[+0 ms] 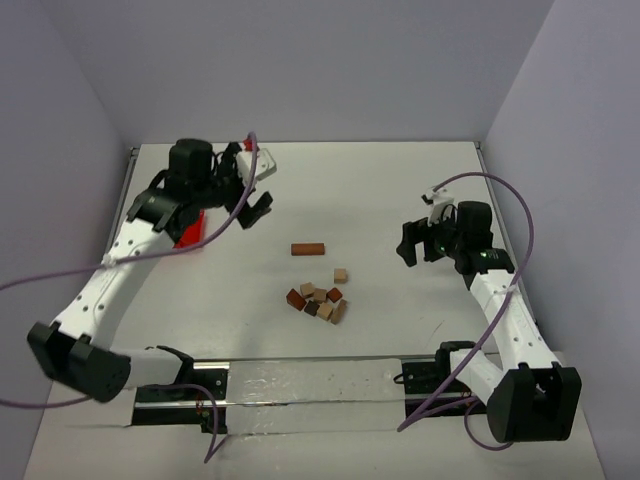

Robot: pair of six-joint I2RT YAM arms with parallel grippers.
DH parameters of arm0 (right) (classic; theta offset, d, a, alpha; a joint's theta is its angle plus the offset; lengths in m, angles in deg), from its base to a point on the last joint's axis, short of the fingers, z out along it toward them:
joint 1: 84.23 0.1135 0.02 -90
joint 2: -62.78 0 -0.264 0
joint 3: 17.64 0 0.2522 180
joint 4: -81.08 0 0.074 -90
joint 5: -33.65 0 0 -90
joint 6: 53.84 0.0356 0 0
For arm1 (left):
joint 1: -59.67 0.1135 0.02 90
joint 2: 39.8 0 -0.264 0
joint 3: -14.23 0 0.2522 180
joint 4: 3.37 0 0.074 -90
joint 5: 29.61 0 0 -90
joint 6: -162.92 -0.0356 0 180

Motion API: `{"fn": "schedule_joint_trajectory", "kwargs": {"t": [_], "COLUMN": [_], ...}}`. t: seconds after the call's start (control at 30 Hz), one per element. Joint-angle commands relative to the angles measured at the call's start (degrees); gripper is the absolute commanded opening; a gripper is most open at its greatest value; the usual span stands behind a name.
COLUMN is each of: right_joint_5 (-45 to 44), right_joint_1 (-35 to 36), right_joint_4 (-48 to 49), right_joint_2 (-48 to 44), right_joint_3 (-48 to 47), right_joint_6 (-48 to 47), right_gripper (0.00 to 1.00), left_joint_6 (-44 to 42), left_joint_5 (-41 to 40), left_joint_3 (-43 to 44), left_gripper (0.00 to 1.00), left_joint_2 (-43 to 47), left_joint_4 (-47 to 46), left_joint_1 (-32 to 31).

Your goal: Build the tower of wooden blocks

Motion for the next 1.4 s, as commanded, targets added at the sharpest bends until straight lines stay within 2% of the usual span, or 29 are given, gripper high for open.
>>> {"fn": "schedule_joint_trajectory", "kwargs": {"t": [0.0, 0.1, 0.17, 0.33, 0.43, 0.57, 0.67, 0.77, 1.0, 1.37], "right_joint_5": [4.1, 5.8, 5.0, 2.7, 5.0, 8.3, 5.9, 4.4, 3.5, 2.0], "right_joint_1": [4.3, 7.8, 11.5, 16.3, 17.8, 20.5, 24.2, 26.6, 31.9, 35.1], "right_joint_4": [-4.6, -5.1, -4.9, -3.5, -5.3, -5.2, -3.4, -3.2, -2.3, -3.7], "right_joint_2": [-0.5, -1.6, -1.3, 4.1, 9.0, 12.6, 14.2, 16.8, 22.6, 33.2], "right_joint_3": [-2.4, -1.7, -1.7, -4.0, -9.0, -9.9, -8.3, -8.5, -9.1, -14.2], "right_joint_6": [-8.3, -12.7, -15.5, -17.2, -18.3, -21.4, -24.6, -27.4, -32.7, -39.5], "right_gripper": [1.00, 1.00, 1.00, 1.00, 1.00, 1.00, 0.99, 0.93, 0.87, 0.71], "left_joint_6": [11.2, 11.6, 8.8, 2.9, 2.0, 5.4, 7.9, 8.8, 9.0, 9.4], "left_joint_5": [7.0, 18.5, 24.4, 28.5, 28.1, 24.8, 20.1, 19.2, 18.8, 16.0], "left_joint_3": [-15.5, -19.5, -20.5, -19.7, -20.7, -25.1, -26.4, -27.3, -30.0, -28.7], "left_gripper": [0.99, 0.99, 0.99, 0.96, 0.96, 0.95, 0.92, 0.91, 0.91, 0.92], "left_joint_2": [8.6, 13.1, 14.0, 11.9, 9.9, 8.8, 8.7, 9.3, 10.0, 9.6], "left_joint_4": [-8.4, -7.5, -3.9, 3.7, 4.1, -1.3, -5.0, -6.8, -8.4, -9.2], "left_joint_1": [0.6, 3.5, 5.1, 5.8, 5.8, 5.8, 5.8, 5.8, 5.8, 5.8]}}
